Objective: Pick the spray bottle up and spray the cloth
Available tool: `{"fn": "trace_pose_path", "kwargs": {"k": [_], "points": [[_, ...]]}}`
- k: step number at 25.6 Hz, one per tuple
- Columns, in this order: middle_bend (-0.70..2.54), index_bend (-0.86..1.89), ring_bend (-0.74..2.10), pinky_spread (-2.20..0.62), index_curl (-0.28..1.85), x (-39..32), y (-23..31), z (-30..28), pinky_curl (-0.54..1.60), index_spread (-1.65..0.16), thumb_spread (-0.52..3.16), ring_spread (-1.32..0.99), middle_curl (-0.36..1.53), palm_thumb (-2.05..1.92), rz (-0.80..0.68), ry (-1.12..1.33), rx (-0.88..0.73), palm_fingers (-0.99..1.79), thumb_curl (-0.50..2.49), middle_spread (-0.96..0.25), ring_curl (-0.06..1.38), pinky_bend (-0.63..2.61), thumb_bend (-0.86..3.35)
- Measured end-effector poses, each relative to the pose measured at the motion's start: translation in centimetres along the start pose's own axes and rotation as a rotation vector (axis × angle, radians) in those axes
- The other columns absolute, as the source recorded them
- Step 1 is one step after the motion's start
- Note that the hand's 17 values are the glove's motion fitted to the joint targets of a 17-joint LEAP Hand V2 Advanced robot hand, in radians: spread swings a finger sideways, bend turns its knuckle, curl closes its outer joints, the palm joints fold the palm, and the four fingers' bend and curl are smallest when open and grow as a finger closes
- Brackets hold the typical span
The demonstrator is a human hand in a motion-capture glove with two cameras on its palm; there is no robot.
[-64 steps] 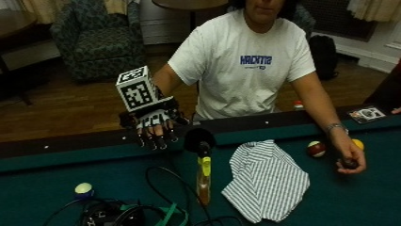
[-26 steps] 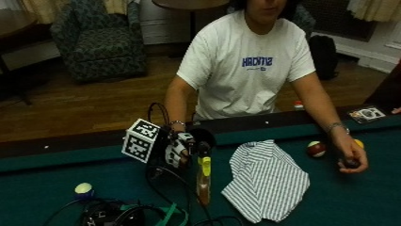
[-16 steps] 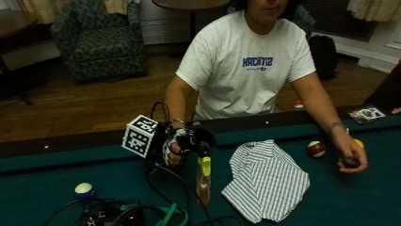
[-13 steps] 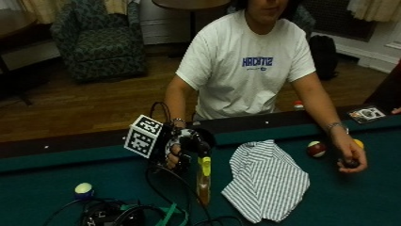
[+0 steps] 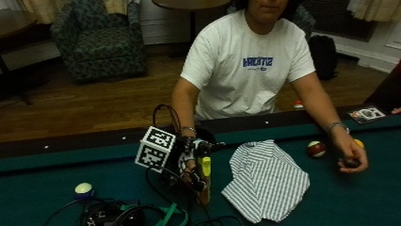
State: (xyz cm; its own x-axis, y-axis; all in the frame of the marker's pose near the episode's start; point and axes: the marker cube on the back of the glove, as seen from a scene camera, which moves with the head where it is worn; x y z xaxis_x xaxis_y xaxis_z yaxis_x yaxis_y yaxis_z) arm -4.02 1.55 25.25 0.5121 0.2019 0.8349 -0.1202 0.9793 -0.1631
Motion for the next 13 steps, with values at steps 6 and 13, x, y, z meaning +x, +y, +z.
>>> {"fn": "trace_pose_path", "kwargs": {"k": [6,13], "points": [[0.37,0.08,0.75,-0.02,0.31,0.4,-2.0,1.1,0.39,-0.33,0.86,-0.2,0.42,0.54,0.019,-0.028,0.002,0.69,0.42,-0.15,0.43,0.48,-0.05],[0.28,-0.01,0.88,-0.11,0.22,0.3,-4.0,1.8,0.4,-0.29,0.84,-0.21,0.39,0.53,0.132,-0.087,-0.086,0.92,0.4,-0.13,0.44,0.57,-0.04]]}}
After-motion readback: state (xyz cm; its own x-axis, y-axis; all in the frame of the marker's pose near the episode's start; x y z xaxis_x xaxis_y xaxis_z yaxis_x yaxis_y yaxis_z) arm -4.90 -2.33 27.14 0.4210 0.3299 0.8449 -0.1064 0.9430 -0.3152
